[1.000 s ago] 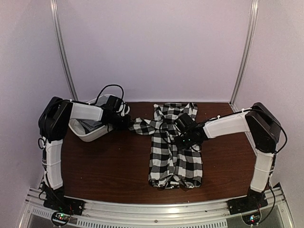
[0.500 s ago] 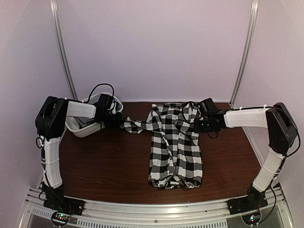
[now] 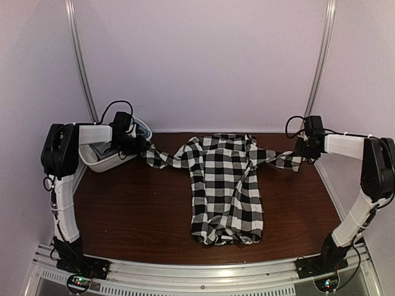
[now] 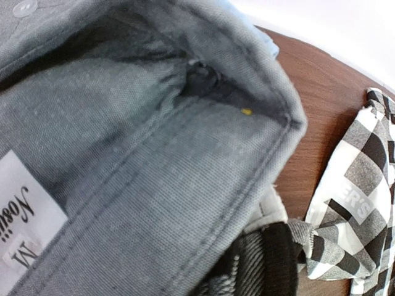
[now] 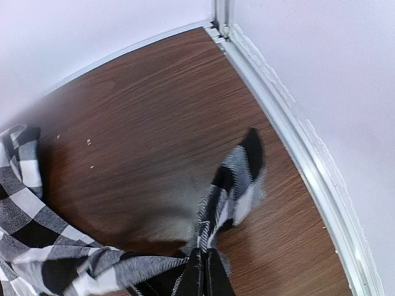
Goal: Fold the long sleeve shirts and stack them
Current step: Flatten out the crumpled shirt at the center of the board.
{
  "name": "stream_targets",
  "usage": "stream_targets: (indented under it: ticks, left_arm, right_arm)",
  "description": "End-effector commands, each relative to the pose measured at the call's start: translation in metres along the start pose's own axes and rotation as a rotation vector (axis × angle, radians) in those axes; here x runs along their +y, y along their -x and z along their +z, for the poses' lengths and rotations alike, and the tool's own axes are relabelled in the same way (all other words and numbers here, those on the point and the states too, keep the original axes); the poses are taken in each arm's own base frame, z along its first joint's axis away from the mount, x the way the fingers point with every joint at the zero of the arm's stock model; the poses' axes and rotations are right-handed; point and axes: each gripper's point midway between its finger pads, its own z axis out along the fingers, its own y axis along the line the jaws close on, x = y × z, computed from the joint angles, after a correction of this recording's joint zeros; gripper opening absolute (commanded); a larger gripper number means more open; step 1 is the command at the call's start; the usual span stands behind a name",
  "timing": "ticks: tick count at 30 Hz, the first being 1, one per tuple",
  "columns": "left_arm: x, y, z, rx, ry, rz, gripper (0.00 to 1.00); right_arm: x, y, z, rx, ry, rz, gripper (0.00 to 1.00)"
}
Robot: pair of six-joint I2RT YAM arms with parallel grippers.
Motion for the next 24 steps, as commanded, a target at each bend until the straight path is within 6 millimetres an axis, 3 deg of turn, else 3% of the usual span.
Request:
stream_targets:
  ticks: [1, 8, 15, 19, 24]
  left_arm:
    - [0.02, 0.054, -0.013, -0.129, 0.033, 0.008, 0.0]
    - [0.002, 0.076, -0.024, -0.161, -0.027, 0.023, 0.0]
    - [-0.032, 0.106, -0.054, -0.223, -0.151, 0.056, 0.0]
    - [-0.048, 0.119, -0.074, -0.269, -0.211, 0.087, 0.0]
    - [-0.046, 0.132, -0.092, -0.324, -0.168, 0.1, 0.0]
  right_arm:
    - [-0.036, 0.038, -0.01, -0.071, -0.049, 0.079, 0.0]
    - [-0.069, 0.072, -0.013, -0.123, -0.115, 0.128, 0.0]
    - [-0.075, 0.108, -0.015, -0.167, -0.117, 0.14, 0.0]
    - [-0.077, 0.116, -0.014, -0.172, -0.118, 0.136, 0.0]
    - [-0.087, 0.117, -0.01, -0.169, -0.135, 0.136, 0.0]
